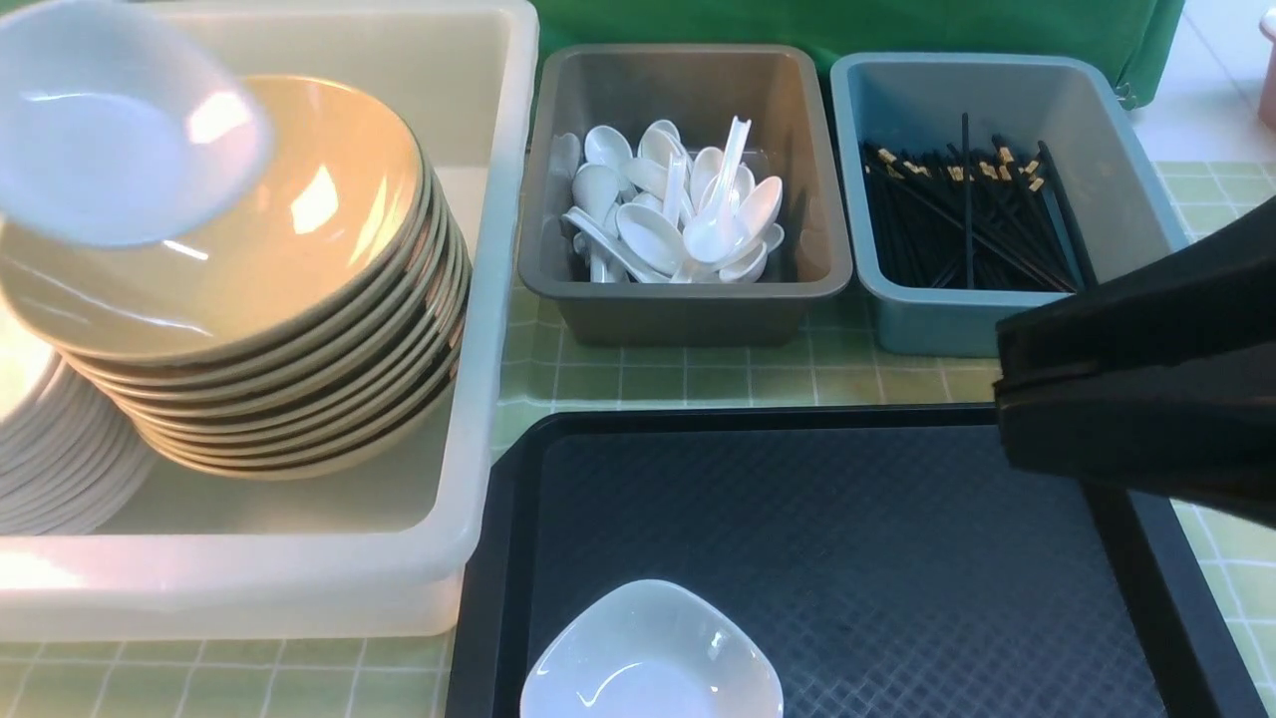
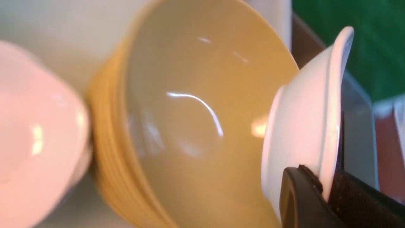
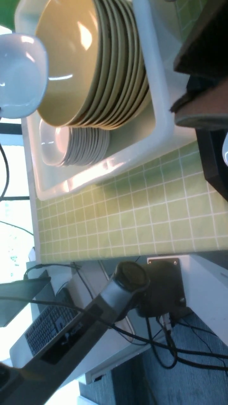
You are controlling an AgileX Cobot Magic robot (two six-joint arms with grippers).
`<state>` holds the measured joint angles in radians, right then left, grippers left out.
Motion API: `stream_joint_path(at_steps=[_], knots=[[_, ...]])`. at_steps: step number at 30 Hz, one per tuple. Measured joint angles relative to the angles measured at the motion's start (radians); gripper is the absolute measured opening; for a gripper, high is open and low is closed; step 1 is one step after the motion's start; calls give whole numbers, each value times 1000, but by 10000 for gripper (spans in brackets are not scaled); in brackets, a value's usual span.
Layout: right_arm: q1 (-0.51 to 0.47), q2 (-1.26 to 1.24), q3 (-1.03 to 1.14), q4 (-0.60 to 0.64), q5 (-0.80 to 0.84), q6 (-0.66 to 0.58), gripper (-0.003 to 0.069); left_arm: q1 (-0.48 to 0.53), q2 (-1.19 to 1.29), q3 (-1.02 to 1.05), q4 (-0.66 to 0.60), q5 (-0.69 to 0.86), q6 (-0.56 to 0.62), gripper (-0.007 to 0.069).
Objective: On green table put chopsticks spoon bowls plates into blue grey white boxes.
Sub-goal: 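Place the white bowl into the white bin with the other dishes with the left gripper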
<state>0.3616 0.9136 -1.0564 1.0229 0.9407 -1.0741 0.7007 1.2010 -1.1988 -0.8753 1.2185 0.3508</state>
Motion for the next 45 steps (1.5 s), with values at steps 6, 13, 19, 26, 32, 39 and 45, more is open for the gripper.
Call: stream_joint_path(at_steps=[6,13,19,26,32,39,45], knots=[[31,29,0,1,-2,-2,173,143,-58,40,27,-66,-41,16],[78,49,0,-1,-31,-23,173,165,-68,40,233,-108,-164,16],[148,93,0,-1,-52,-28,181,168,-68,40,392,-148,-261,16],[176,132,0,-2,-72,-31,185,157,-27,58,347,-174,-263,16],[177,132,0,-2,-101,-31,192,135,47,63,336,-203,-263,16],[177,133,0,-1,-114,-31,199,96,121,63,339,-178,-278,17],[177,133,0,-1,-120,-31,203,34,152,63,438,-136,-320,39]])
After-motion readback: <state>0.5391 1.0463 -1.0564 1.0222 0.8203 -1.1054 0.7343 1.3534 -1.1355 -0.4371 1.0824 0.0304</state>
